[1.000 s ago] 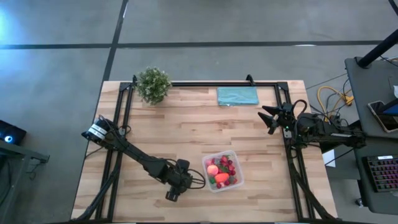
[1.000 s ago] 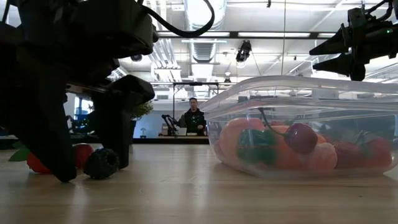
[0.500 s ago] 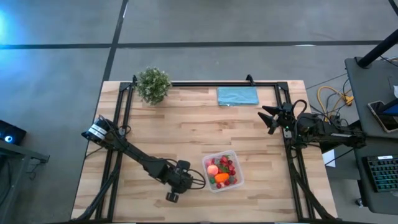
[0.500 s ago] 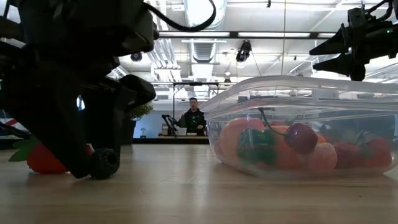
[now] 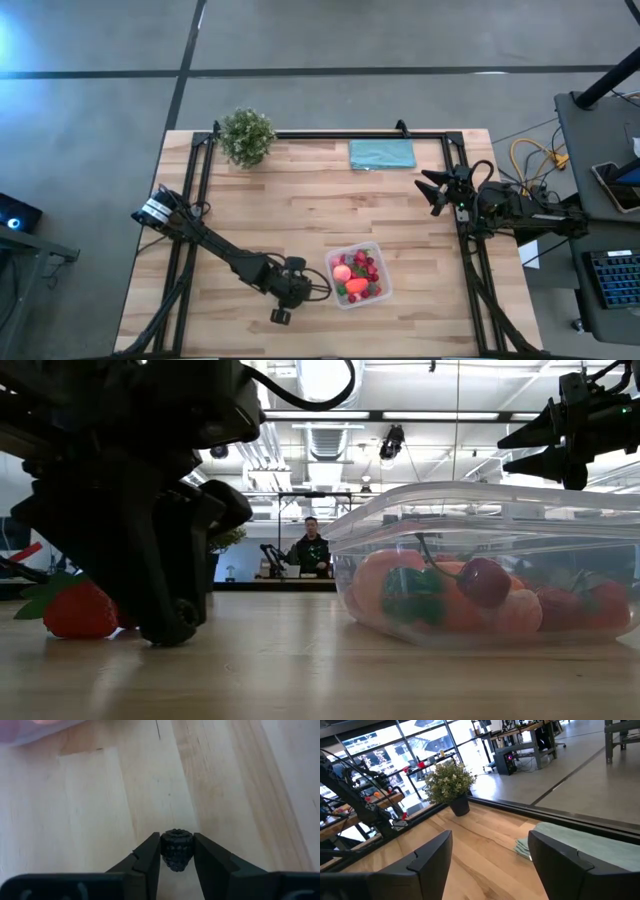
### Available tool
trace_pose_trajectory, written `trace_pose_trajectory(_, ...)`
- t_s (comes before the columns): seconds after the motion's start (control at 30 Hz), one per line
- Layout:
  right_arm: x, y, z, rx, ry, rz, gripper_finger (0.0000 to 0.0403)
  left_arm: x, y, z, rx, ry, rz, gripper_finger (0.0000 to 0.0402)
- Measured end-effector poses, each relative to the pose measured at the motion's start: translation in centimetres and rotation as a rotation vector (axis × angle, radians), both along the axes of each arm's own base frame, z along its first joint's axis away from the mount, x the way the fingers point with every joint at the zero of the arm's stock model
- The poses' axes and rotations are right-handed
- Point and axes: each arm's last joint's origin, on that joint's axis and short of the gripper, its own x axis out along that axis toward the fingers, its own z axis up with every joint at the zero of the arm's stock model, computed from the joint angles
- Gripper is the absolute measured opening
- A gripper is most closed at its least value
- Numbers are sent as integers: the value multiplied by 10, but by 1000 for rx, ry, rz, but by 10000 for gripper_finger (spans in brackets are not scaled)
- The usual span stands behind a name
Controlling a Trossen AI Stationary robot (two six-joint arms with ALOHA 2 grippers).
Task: Pick and placing Produce into tupperware
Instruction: Put the blackberry into the transparent container
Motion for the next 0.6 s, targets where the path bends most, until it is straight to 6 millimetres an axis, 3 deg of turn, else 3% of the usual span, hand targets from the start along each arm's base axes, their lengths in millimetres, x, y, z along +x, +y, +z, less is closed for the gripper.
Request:
trace_pose_trajectory(0.4, 0, 0, 0, 0, 0, 0, 247, 1, -1, 3, 1, 8, 0, 86)
trace_pose_trajectory(0.6, 0, 0, 0, 0, 0, 0, 246, 15, -7, 28, -29, -68, -17, 86)
